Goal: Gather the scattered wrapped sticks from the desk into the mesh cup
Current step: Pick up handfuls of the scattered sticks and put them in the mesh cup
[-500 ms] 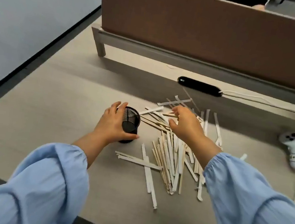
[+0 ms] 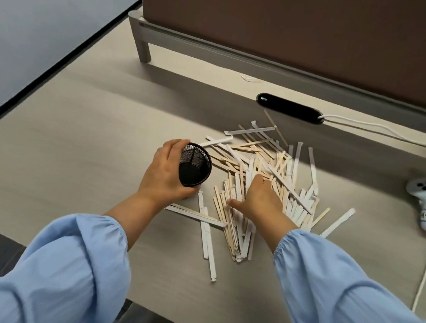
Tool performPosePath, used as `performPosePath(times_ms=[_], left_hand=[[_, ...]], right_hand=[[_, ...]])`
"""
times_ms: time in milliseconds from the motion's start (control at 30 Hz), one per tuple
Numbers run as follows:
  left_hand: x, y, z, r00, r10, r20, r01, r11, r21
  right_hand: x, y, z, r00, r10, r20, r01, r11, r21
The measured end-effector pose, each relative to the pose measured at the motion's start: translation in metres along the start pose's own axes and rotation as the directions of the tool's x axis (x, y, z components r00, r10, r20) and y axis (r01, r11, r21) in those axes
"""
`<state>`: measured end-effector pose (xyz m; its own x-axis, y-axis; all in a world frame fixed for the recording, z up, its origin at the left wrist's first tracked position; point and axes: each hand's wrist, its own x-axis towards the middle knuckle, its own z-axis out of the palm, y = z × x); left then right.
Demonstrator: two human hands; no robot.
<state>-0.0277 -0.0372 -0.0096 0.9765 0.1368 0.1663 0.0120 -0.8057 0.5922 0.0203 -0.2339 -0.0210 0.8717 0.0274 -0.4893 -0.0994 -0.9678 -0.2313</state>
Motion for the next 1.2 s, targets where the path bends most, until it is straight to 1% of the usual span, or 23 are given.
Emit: performPosePath(times_ms=[133,233,333,433,667,800,933,1067,1133,1200], left_hand=[[-0.007,0.002,-0.005,1.000,0.008,-0.020,-0.008,1.000,-0.006],[-0.010,-0.001,-0.010,1.000,-0.018,-0.021,0.018,0.999,-0.032],[-0.008,-0.003,-0.012,1.000,-0.009,0.020,0.010,0.999,-0.053],[-0.003,-0.007,-0.011,0.997,0.069,0.044,-0.067,0.997,-0.045],[0.003,-0.015,-0.019,0.972,0.192,0.136,-0.185,0.981,-0.061],[0.008,-0.023,-0.025,0.947,0.261,0.190,-0.256,0.965,-0.049],[0.010,-0.028,-0.031,0.928,0.291,0.234,-0.280,0.957,-0.079],[0.012,-0.031,-0.033,0.914,0.305,0.266,-0.289,0.952,-0.101],[0.013,-0.031,-0.033,0.913,0.306,0.268,-0.289,0.952,-0.103],[0.013,-0.029,-0.031,0.918,0.295,0.266,-0.280,0.955,-0.094]], right_hand=[[-0.005,-0.008,0.013,0.994,-0.108,-0.003,0.108,0.993,-0.042],[-0.008,-0.011,0.016,0.994,-0.112,-0.007,0.112,0.994,-0.004],[-0.010,-0.014,0.018,0.993,-0.105,-0.050,0.106,0.994,0.011],[-0.012,-0.017,0.021,0.994,-0.063,-0.094,0.065,0.998,0.022],[-0.019,-0.024,0.023,0.993,0.103,-0.061,-0.095,0.988,0.125],[-0.022,-0.029,0.025,0.989,0.121,-0.086,-0.108,0.984,0.143],[-0.020,-0.031,0.026,0.983,0.164,-0.086,-0.140,0.961,0.240],[-0.022,-0.030,0.019,0.979,0.202,-0.029,-0.182,0.927,0.328],[-0.023,-0.029,0.016,0.977,0.212,-0.028,-0.182,0.894,0.410],[-0.022,-0.026,0.013,0.979,0.202,-0.028,-0.157,0.834,0.529]])
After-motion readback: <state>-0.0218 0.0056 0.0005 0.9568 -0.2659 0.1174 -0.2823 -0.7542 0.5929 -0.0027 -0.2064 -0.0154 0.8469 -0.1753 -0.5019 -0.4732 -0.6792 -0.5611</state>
